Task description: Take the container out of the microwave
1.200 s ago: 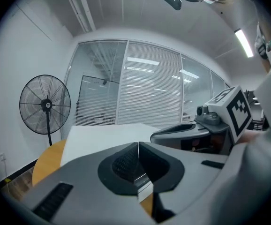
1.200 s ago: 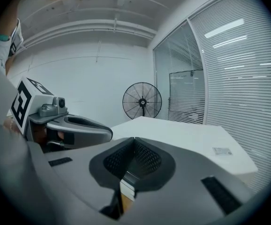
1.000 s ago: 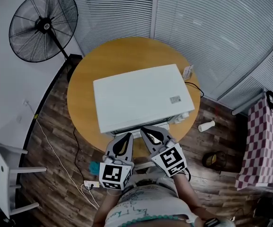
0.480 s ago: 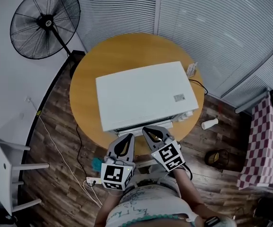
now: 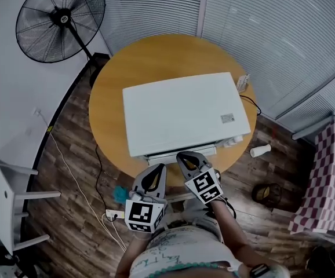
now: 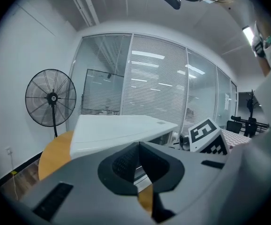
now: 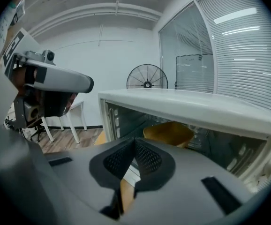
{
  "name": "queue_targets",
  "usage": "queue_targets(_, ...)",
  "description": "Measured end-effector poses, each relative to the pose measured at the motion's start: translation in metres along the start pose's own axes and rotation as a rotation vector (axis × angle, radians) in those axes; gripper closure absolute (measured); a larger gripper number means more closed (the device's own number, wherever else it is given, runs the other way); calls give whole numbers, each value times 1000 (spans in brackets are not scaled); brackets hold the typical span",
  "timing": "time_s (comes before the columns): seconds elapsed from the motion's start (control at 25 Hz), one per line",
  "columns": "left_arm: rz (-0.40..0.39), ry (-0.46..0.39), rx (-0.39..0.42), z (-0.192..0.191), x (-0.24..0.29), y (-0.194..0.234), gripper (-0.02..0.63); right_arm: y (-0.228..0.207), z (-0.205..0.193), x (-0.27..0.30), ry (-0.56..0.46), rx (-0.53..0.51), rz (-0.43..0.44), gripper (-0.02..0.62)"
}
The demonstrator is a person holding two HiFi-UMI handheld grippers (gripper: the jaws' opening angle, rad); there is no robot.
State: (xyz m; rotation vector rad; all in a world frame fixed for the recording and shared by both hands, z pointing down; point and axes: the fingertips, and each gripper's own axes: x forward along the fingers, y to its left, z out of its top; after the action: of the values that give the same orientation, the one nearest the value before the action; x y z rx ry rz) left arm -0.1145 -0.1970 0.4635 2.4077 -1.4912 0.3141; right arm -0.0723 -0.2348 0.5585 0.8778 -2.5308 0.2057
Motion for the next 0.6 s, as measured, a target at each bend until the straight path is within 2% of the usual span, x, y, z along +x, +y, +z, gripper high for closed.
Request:
queue_targets(0.36,10,21,-3,-9,-1,5,591,-4,-19,16,50,0,4,601)
queue_targets(0.6,22,28,-2,-11,-3,10,591,-19,-21,32,57,-51,-52,601)
